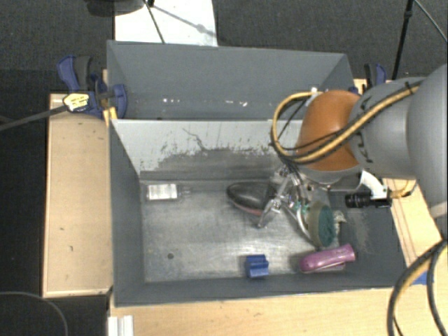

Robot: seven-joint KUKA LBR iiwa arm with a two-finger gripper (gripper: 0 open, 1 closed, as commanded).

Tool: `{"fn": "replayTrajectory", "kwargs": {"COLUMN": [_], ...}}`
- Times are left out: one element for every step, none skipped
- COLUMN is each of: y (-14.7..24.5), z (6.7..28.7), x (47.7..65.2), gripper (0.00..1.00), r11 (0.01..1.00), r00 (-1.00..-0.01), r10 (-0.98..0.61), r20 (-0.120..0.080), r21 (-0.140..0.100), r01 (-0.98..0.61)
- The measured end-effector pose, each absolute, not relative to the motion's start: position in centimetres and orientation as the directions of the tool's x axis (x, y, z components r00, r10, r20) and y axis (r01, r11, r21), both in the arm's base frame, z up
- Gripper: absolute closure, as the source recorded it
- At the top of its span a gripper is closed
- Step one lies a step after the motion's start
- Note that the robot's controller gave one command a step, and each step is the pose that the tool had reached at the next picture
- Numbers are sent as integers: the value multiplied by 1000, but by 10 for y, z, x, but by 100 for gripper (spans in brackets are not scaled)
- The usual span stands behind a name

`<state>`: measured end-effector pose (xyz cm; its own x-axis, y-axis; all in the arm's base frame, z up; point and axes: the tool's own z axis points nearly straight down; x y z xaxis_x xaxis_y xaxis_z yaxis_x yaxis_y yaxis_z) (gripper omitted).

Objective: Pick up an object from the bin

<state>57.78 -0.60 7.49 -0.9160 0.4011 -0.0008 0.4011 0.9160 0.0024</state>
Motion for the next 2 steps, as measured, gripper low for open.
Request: {"fn": "replayTrajectory", "kwargs": {"y": [-6,-7], "z": [76,118], "x": [580,581], "gripper": [100,100], "r11": [915,915], "r00": [-915,-915], "r10": [403,404], "r20": [-6,-5], "r21": [4,3], "r01": [403,404]}}
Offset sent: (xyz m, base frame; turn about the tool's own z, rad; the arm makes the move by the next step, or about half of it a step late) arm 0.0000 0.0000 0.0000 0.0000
